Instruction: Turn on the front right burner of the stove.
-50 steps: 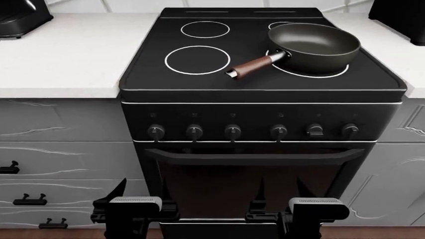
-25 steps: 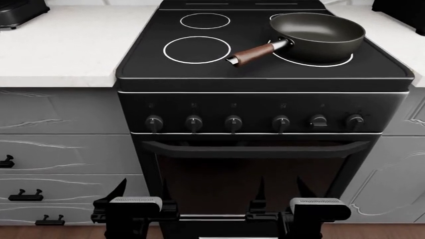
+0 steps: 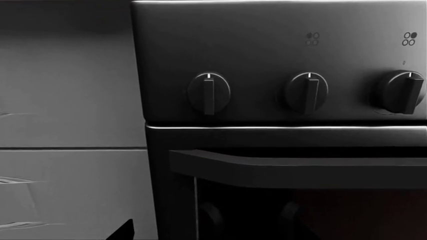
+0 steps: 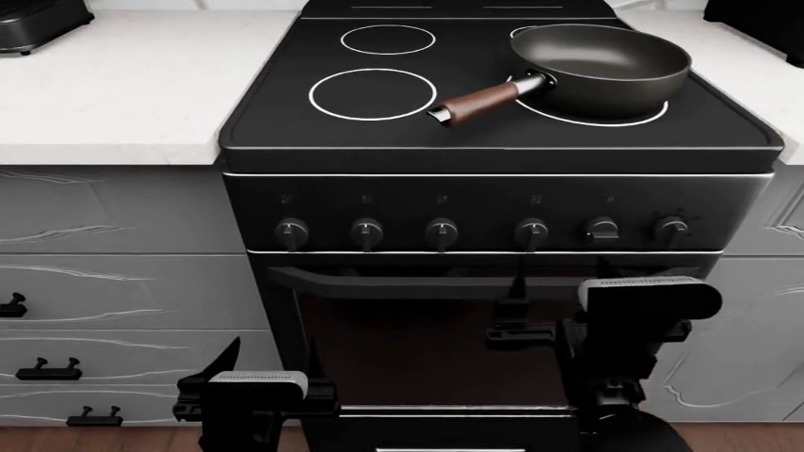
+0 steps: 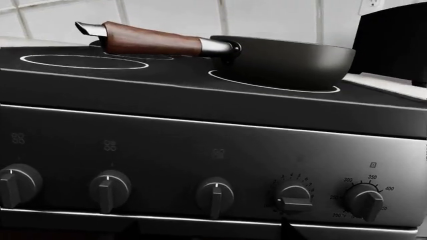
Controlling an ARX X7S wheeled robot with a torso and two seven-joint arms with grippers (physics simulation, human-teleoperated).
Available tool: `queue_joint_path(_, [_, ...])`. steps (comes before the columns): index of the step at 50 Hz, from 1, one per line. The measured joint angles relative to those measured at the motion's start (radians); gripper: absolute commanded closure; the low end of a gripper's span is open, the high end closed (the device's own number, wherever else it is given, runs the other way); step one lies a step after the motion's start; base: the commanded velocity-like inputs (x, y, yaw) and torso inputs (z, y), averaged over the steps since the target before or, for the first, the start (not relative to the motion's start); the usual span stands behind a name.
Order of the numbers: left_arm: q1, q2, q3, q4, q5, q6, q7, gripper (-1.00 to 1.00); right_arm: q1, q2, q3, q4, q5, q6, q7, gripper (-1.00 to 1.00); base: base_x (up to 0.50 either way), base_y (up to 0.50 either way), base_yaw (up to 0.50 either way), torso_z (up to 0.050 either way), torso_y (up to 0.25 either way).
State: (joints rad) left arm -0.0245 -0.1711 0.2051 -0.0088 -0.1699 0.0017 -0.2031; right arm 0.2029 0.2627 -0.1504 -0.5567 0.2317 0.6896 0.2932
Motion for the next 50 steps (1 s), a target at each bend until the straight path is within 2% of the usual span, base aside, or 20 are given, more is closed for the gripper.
queue_joint_path(7, [-0.001,-0.003,0.004,0.000,-0.003,0.000,-0.003,-1.00,0.088,0.012,0.014,-0.001,0.027,0.127,-0.004,-1.00,0.00,0.00,0.00,0.000,0.000])
queue_joint_path(14, [-0.002,-0.005,0.008,-0.001,-0.005,0.000,-0.007,-1.00,0.139,0.010,0.048,0.045,0.051,0.164,-0.014,-1.00,0.00,0.00,0.00,0.000,0.000])
queue_joint_path(25, [-0.005,-0.009,0.015,-0.003,-0.009,0.000,-0.013,-1.00,0.199,-0.005,0.070,0.166,0.065,0.115,-0.043,-1.00,0.00,0.00,0.00,0.000,0.000])
queue_joint_path(50, [-0.010,-0.018,0.027,-0.007,-0.019,0.002,-0.024,-1.00,0.322,0.001,0.022,0.440,0.049,0.032,-0.115,-1.00,0.00,0.00,0.00,0.000,0.000])
